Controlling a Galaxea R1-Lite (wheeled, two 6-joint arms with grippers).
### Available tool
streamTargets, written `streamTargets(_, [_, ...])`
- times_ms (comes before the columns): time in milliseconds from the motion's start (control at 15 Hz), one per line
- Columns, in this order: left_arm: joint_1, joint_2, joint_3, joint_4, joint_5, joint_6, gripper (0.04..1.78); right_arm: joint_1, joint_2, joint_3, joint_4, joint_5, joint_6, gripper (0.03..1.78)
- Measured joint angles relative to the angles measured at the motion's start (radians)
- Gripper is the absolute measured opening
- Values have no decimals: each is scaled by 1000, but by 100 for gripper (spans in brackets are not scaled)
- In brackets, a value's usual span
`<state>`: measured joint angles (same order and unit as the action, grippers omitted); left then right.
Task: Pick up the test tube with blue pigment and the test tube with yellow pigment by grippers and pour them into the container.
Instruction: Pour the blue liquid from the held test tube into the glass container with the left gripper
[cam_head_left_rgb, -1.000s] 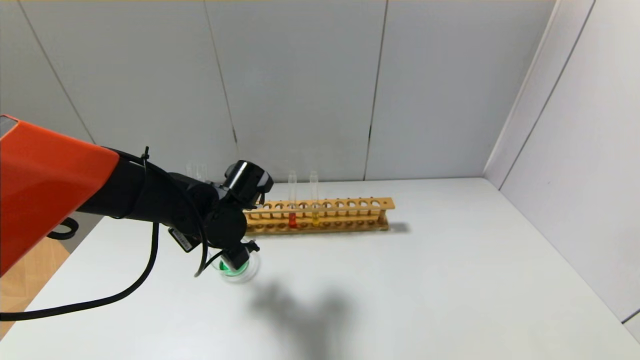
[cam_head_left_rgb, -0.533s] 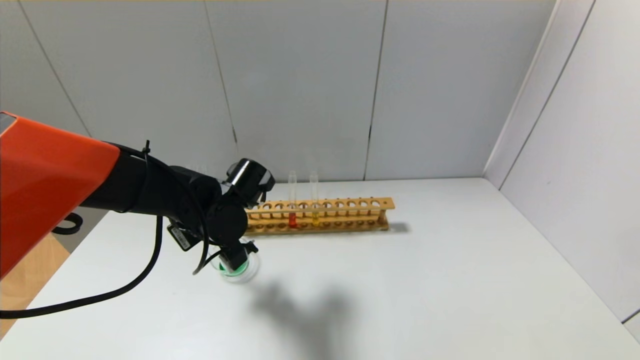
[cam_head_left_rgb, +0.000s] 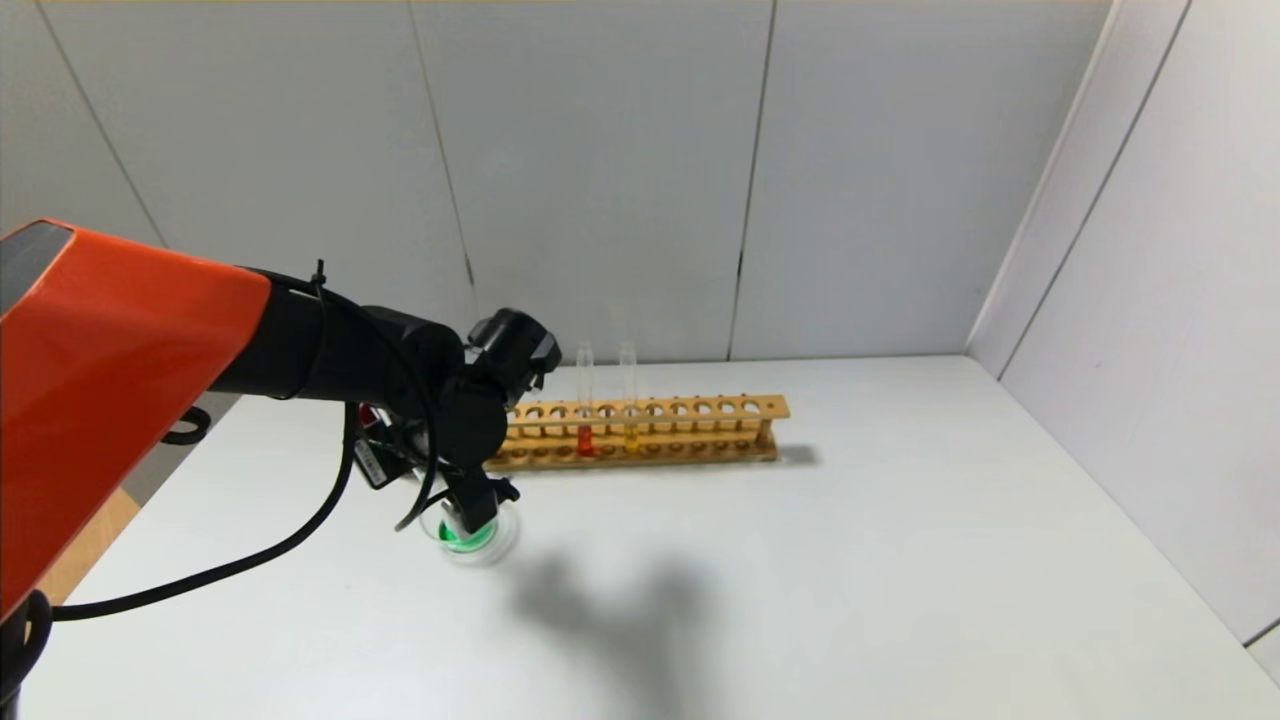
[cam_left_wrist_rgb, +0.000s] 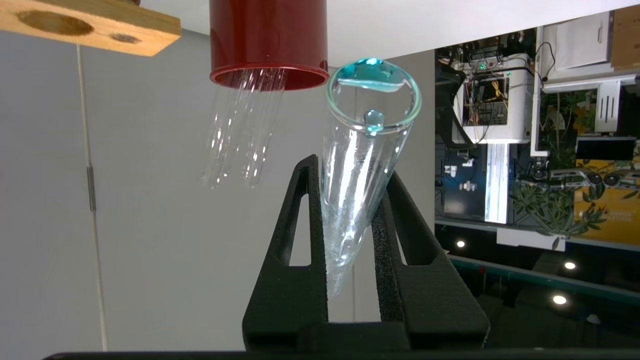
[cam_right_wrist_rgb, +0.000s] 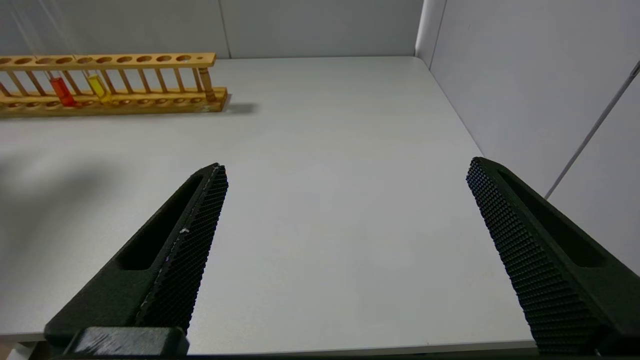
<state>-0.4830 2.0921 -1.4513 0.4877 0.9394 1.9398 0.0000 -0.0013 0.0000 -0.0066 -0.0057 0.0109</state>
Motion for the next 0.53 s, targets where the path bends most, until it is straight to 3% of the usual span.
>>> streamTargets(533, [-11,31,-57,64,-2,0,32,0,0,0,0,0,0,175])
